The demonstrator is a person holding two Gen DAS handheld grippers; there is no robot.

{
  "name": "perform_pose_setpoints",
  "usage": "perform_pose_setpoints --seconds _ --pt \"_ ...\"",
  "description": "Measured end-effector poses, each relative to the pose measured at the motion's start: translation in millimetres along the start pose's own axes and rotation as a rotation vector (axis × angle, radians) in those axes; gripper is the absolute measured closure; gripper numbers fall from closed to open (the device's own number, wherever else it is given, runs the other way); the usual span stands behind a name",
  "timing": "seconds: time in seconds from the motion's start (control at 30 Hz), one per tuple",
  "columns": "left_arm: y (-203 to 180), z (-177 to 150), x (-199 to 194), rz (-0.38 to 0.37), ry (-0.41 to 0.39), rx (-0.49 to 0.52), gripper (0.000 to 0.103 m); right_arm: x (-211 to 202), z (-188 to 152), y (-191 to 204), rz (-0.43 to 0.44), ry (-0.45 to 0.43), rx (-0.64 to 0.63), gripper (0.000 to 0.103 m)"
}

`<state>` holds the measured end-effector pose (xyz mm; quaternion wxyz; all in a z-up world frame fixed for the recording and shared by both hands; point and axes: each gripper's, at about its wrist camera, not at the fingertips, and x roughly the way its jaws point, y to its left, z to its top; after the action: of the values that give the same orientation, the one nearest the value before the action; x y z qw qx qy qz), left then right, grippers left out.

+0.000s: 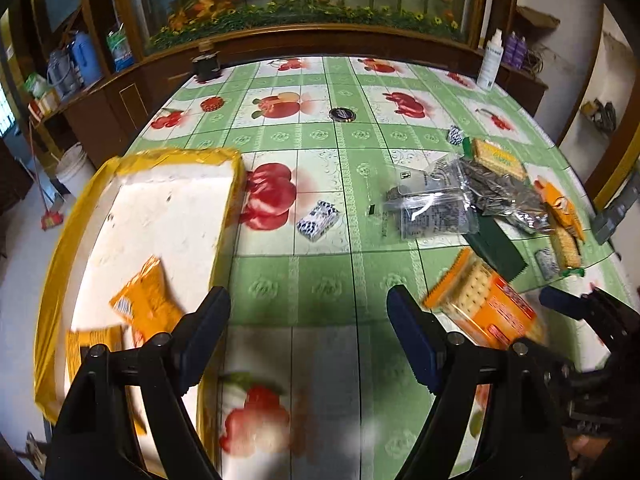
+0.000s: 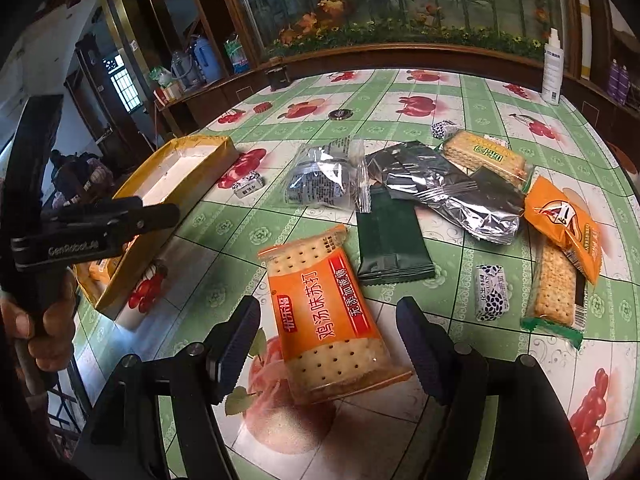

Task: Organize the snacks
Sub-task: 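Grasp the orange cracker pack with the right tool while the left tool grasps the small wrapped candy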

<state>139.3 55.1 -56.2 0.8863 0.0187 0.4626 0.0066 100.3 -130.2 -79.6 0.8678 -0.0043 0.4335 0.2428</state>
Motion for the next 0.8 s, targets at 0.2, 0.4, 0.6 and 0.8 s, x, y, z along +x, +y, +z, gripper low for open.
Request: perform_pose_setpoints --seconds 0.2,0.4,0.6,0.8 --pt "-14 21 40 0.040 0.036 0.062 0.022 18 -2 0 -0.003 0.028 -0.025 0.031" --pt "-13 32 77 0.069 0.082 0.079 0.021 34 2 6 -0.007 0.064 -0.073 0.031" --pt "-7 35 78 -0.007 0.044 0.039 0.069 44 5 16 -0.062 0.076 -0.156 0.033" --pt "-16 28 72 -0.004 0.034 0.068 0.087 45 3 21 -0.102 0.072 -0.192 0.048"
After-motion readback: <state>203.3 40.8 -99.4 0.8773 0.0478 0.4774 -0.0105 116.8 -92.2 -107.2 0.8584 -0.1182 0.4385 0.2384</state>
